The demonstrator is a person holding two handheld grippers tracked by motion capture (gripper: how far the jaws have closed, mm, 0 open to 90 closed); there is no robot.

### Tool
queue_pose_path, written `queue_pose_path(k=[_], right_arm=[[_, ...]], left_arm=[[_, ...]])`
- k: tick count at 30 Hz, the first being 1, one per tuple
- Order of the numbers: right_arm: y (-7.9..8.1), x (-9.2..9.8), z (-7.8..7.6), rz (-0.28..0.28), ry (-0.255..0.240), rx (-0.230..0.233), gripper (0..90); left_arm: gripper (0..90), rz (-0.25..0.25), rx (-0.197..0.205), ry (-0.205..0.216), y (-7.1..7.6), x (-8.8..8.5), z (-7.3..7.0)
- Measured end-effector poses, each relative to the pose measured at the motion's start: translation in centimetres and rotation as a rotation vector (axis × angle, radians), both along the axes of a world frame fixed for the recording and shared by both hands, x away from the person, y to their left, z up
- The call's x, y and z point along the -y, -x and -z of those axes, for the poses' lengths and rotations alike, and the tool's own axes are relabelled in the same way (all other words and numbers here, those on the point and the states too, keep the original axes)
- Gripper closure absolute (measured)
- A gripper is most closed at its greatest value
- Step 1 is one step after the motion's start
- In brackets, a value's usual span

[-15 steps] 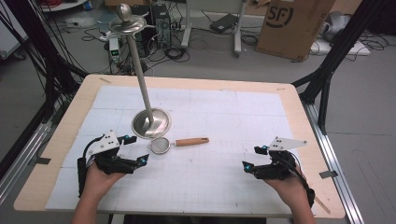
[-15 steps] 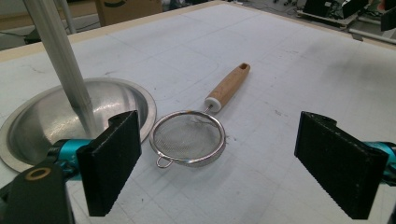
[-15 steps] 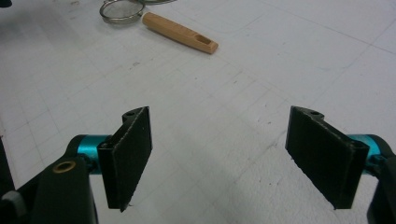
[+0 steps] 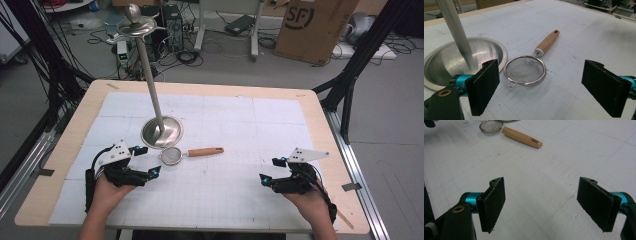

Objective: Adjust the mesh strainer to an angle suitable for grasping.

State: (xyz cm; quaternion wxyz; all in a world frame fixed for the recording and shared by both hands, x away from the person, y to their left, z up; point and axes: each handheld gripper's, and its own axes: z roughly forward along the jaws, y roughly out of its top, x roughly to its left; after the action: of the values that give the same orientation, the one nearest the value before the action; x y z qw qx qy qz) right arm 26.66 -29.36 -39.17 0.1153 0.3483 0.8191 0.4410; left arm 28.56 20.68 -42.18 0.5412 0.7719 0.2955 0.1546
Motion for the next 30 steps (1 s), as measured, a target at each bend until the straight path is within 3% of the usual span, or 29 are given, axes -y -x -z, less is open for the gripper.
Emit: queue_pose_path(k=[10,16,30], right_arm=[[-0.1,-0.1,0.1,-0.018,0.004,0.008,22.0],[-0.1,-0.2,0.1,-0.013,0.002,0.008,22.0],[-0.1,0.0,0.0,-0.011,-0.001,0.010,22.0]], left_arm=[[15.5,-0.006,-0.006,0.013,-0.6,0.7,-0.5],[16.4,0.011,-0.019,-0.015,-1.8,2.1,-1.2],[18.4,0.089,-0.052,-0.187,-4.7,7.0,-1.6]])
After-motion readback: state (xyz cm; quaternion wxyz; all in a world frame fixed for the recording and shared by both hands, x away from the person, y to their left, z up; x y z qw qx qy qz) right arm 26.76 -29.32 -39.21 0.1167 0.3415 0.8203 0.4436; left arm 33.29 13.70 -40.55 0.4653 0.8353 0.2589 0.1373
